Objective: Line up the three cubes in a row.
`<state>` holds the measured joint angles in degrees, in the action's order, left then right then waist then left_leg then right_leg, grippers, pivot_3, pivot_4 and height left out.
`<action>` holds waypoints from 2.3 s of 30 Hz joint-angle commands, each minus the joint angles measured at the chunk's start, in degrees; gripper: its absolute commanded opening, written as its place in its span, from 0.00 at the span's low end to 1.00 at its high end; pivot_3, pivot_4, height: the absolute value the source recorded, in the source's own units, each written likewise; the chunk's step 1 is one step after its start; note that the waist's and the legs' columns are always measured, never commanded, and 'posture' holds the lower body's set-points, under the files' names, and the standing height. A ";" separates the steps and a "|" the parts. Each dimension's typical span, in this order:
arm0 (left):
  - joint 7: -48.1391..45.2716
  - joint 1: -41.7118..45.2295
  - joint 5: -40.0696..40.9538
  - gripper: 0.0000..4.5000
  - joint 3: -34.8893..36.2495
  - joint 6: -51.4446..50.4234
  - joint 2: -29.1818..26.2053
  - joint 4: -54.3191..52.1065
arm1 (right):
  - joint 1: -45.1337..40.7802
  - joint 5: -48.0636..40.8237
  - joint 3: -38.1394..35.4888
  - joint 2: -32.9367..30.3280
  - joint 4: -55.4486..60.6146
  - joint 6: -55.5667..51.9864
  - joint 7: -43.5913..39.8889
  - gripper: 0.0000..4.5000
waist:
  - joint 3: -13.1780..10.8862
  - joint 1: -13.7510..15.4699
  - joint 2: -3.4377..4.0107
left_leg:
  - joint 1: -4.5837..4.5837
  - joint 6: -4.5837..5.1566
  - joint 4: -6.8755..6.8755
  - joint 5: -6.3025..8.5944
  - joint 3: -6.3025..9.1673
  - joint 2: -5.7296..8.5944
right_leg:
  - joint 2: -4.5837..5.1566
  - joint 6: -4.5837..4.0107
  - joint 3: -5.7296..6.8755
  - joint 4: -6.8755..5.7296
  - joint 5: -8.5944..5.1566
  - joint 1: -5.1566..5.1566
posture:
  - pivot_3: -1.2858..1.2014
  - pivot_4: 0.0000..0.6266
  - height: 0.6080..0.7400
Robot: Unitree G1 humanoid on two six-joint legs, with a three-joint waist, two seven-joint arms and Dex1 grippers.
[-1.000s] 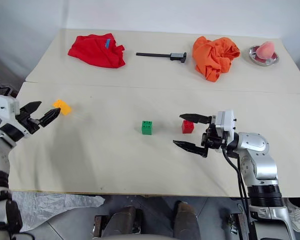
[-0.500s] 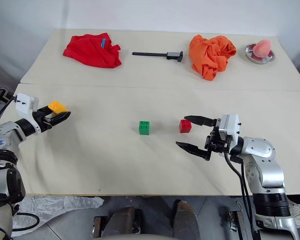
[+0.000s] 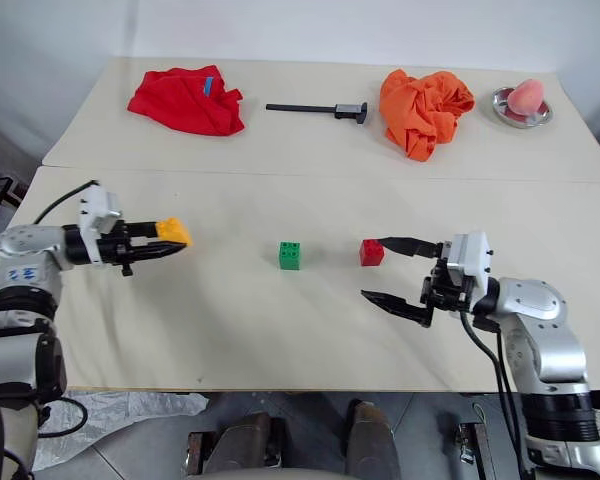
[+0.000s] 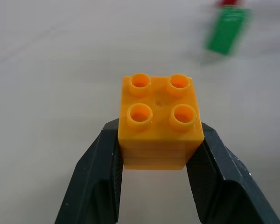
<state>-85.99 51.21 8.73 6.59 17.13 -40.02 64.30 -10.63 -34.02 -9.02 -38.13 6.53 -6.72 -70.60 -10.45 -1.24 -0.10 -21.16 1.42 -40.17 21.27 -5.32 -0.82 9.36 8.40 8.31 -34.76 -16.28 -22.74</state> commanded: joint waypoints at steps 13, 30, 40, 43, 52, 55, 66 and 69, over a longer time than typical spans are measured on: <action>0.19 8.99 -9.95 0.34 -9.74 8.78 6.86 8.16 | 9.88 -3.71 -7.00 -4.25 6.89 -2.64 -0.23 1.00 | -0.02 0.01 -0.06 | -0.02 0.02 0.01 -0.01 0.01 0.00 | 0.02 0.01 0.01 0.01 0.00 -0.01 | 0.52 0.24 1.00; 6.35 8.03 -10.12 1.00 -6.58 9.16 6.54 8.63 | 10.26 -3.58 -6.81 -3.98 7.12 -2.74 0.10 1.00 | -0.03 1.31 -0.06 | -0.03 0.04 -0.05 -0.01 0.03 0.01 | 0.04 0.01 0.01 0.01 0.01 0.00 | 0.52 0.24 1.00; 7.08 7.10 -9.75 1.00 -5.49 8.78 4.99 8.56 | 9.01 -3.32 -6.16 -3.79 6.04 -3.18 -1.15 1.00 | -0.03 1.17 -0.06 | -0.02 0.04 -0.05 -0.01 0.03 0.01 | 0.04 0.02 0.01 0.00 0.01 0.00 | 0.52 0.24 1.00; 6.57 6.65 -9.43 1.00 -5.02 8.77 4.39 8.32 | 8.91 -3.20 -5.82 -3.74 5.71 -2.99 -1.57 1.00 | -0.03 1.20 -0.06 | -0.02 0.04 -0.05 -0.01 0.03 0.01 | 0.04 0.01 0.01 0.00 0.01 0.00 | 0.52 0.24 1.00; -6.48 -5.78 5.95 1.00 3.25 -1.02 -1.80 -9.53 | 1.56 -2.97 -7.14 -5.54 -9.34 0.44 -9.20 1.00 | -0.02 0.26 -0.05 | 0.02 0.03 -0.06 -0.01 0.02 -0.02 | 0.03 0.01 0.00 -0.03 0.01 0.00 | 0.52 0.24 1.00; -5.40 -17.57 11.87 1.00 6.46 -7.09 -4.55 -23.13 | -4.44 -3.48 -7.14 -5.36 -18.10 1.40 -13.43 1.00 | -0.02 -0.80 -0.03 | 0.09 0.03 -0.05 -0.01 0.05 -0.06 | 0.05 0.01 -0.03 -0.07 0.00 0.00 | 0.52 0.24 1.00; 9.14 -38.16 19.15 1.00 16.35 -16.21 -6.08 -47.13 | -18.13 -4.72 3.66 -7.59 -35.75 9.08 -21.90 1.00 | -0.04 0.20 0.01 | 0.07 0.03 -0.25 -0.01 0.17 -0.06 | 0.21 -0.01 0.05 -0.20 0.00 0.10 | 0.52 0.24 1.00; 11.16 -38.65 17.80 1.00 15.88 -15.90 -6.29 -46.90 | -19.71 -5.61 5.67 -8.03 -36.44 10.46 -21.90 1.00 | -0.05 -0.03 0.02 | 0.06 0.03 -0.24 -0.01 0.15 -0.03 | 0.21 -0.01 0.07 -0.18 0.00 0.10 | 0.52 0.24 1.00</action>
<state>-75.80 12.77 26.63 21.83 0.44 -45.67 18.66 -29.03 -37.69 -3.19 -44.82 -30.36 2.45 -88.55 -10.50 -1.27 -0.09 -21.10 1.45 -40.42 21.26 -5.16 -0.86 9.56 8.39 8.40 -34.95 -16.29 -22.65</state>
